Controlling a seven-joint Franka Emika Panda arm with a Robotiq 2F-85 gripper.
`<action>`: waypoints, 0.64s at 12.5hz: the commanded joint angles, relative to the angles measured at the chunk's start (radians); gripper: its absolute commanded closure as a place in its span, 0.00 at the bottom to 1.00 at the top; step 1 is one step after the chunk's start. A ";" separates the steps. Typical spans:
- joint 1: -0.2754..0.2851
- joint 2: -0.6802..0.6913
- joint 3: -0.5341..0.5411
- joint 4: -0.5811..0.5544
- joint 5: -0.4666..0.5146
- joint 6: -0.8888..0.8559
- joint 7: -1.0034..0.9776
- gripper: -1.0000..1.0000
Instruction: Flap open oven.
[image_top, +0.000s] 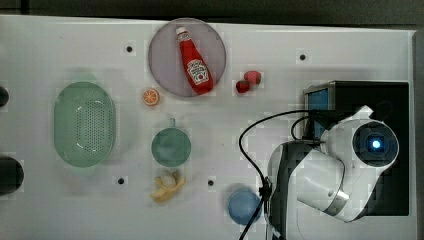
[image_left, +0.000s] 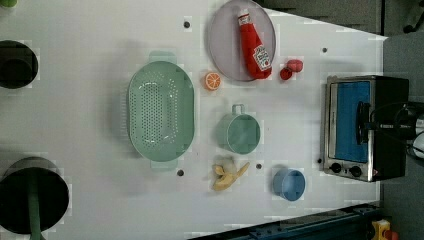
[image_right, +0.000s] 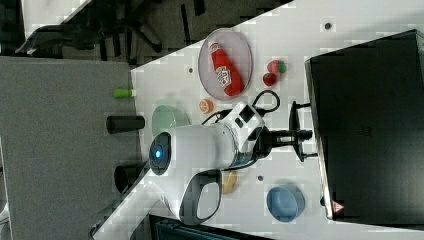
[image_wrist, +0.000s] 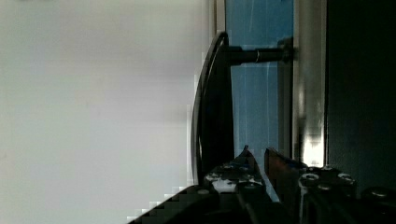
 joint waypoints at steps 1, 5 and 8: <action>0.023 -0.003 0.033 -0.024 -0.049 0.013 0.068 0.82; 0.065 0.000 0.095 -0.064 -0.184 0.014 0.245 0.82; 0.091 0.017 0.138 -0.088 -0.307 0.015 0.423 0.82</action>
